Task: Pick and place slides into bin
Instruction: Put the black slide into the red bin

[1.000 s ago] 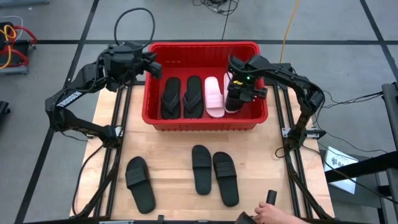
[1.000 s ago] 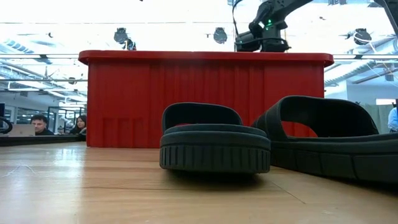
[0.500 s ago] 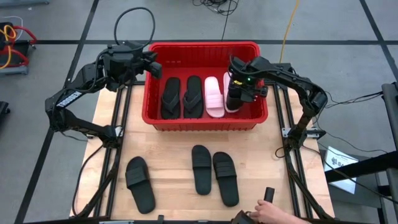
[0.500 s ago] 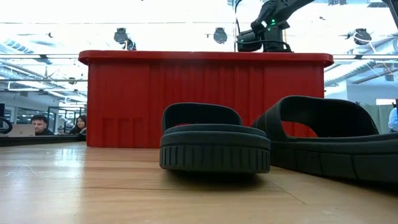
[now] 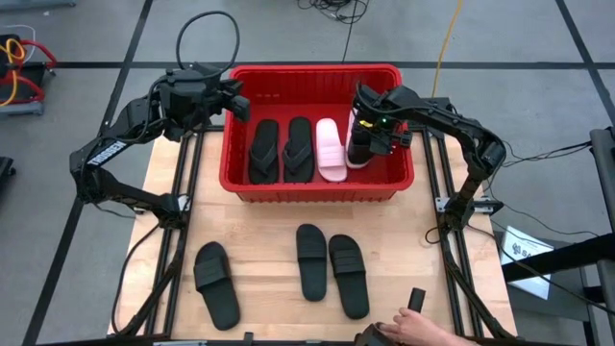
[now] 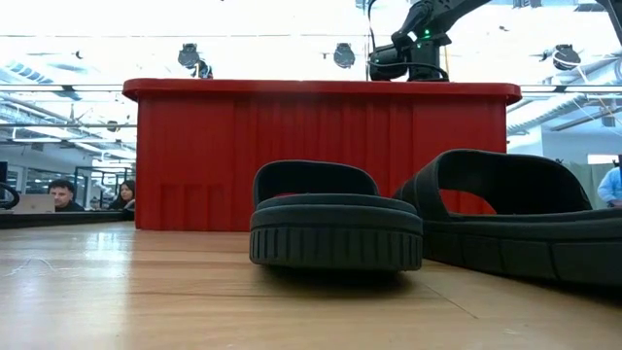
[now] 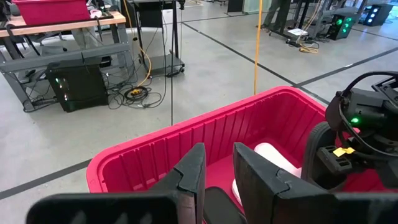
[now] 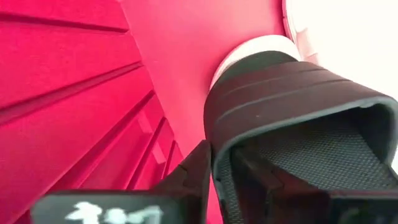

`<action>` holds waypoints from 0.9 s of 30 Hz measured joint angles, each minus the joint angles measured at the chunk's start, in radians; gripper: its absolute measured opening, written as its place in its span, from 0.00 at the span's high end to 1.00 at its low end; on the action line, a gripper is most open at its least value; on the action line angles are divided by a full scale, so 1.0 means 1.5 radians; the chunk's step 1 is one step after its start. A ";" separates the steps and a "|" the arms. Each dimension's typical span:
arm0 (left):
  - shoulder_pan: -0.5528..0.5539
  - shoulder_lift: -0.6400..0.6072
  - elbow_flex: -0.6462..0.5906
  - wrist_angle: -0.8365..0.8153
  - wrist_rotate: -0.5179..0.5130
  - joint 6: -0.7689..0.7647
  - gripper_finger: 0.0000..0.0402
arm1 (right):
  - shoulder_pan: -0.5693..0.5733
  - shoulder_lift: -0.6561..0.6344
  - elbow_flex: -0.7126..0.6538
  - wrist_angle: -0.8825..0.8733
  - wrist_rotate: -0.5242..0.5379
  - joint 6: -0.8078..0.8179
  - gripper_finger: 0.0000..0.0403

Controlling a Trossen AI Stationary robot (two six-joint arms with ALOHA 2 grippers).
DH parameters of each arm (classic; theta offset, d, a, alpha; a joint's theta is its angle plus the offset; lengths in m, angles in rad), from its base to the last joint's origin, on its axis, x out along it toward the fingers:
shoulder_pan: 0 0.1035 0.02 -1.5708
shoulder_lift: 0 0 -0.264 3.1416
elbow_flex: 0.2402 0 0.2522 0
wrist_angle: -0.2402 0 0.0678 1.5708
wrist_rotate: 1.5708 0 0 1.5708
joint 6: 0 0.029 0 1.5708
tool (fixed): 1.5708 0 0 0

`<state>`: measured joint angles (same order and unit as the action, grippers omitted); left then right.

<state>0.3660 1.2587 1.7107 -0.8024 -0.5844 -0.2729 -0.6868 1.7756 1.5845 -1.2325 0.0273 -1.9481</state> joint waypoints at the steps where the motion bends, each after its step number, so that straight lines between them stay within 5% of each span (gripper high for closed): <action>1: 0.000 0.000 0.000 0.000 0.000 0.000 0.81 | 0.000 0.000 0.000 0.001 0.000 0.001 0.85; 14: 0.000 0.000 0.000 0.000 0.006 -0.001 0.81 | 0.000 -0.001 -0.001 0.016 0.000 0.002 0.66; 27: -0.001 0.000 0.000 0.000 0.007 -0.001 0.81 | 0.000 -0.029 -0.001 0.084 0.035 -0.002 0.65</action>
<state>0.3650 1.2583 1.7107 -0.8024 -0.5735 -0.2744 -0.6865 1.7323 1.5837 -1.1061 0.0802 -1.9512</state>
